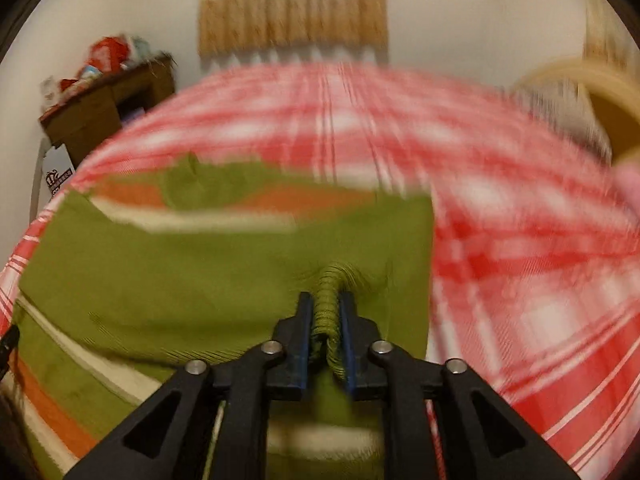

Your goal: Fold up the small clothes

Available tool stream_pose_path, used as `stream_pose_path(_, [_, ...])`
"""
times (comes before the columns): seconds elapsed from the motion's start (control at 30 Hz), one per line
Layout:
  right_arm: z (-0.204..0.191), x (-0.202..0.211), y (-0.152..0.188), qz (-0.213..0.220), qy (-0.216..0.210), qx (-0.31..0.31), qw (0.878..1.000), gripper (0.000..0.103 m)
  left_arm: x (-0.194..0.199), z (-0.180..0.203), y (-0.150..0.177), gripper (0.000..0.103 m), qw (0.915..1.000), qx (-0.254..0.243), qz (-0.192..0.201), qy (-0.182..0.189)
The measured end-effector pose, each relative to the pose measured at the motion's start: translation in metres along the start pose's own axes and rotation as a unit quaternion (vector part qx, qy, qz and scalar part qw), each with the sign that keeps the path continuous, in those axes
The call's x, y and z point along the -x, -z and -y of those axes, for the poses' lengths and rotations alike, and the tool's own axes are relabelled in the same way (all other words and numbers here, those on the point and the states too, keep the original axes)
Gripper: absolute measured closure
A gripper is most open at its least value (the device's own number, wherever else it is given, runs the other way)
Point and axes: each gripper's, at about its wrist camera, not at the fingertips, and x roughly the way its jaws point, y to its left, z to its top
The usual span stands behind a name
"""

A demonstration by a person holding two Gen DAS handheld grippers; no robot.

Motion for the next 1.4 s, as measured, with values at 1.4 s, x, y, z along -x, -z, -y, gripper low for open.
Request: stream_pose_path(1.4, [0.047,0.221,0.162,0.025,-0.065,0.006,0.998,0.035,0.068,-0.023,0.041,0.000,0.9867,-0.129,-0.042,0.090])
